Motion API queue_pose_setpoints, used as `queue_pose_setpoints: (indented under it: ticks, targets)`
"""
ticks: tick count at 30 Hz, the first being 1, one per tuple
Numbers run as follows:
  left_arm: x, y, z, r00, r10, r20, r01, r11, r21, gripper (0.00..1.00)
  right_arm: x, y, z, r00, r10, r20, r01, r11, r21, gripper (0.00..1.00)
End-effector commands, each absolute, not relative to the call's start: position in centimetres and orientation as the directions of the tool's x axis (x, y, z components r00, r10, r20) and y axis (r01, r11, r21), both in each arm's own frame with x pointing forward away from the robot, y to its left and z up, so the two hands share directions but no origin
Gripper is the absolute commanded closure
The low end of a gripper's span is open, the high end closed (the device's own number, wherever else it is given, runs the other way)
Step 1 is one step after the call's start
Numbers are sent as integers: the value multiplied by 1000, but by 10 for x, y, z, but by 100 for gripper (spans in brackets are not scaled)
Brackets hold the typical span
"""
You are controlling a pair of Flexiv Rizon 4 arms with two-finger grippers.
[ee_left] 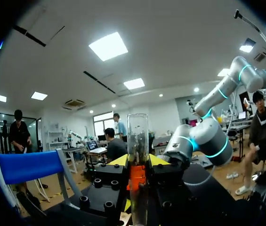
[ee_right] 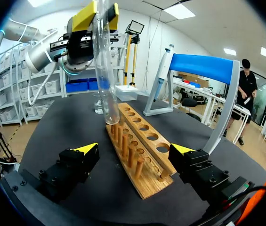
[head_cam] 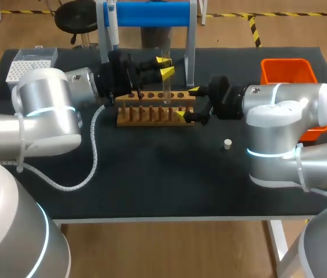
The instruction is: Invert the test tube, pick up the pipette, mount the tip to pipette, aspirate from beaker and dispense into the tube, eject the tip, return the pipette, and cap with the stopper.
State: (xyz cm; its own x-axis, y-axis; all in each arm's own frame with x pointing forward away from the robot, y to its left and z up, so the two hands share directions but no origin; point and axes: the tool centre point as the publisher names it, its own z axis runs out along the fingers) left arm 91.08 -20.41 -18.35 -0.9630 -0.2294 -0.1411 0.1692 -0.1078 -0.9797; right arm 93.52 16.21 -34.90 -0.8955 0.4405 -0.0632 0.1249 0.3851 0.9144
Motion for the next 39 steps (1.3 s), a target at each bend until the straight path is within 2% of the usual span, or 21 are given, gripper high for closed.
queue_pose_setpoints:
  ticks: [1,12,39]
  targets:
    - [911,-210,-180,-967,-223,-126,140,-51,-989,100,935,162,-349,-895,442,-64,125,385,914,0]
    - [935,-216,-184,-975,-159,-156,159,-9,-987,100,935,162,-349,-895,442,-64,125,385,914,0]
    - [970,-202,-204,-989,-84,-121,125,-50,-991,100,935,162,-349,-895,442,-64,125,385,914,0]
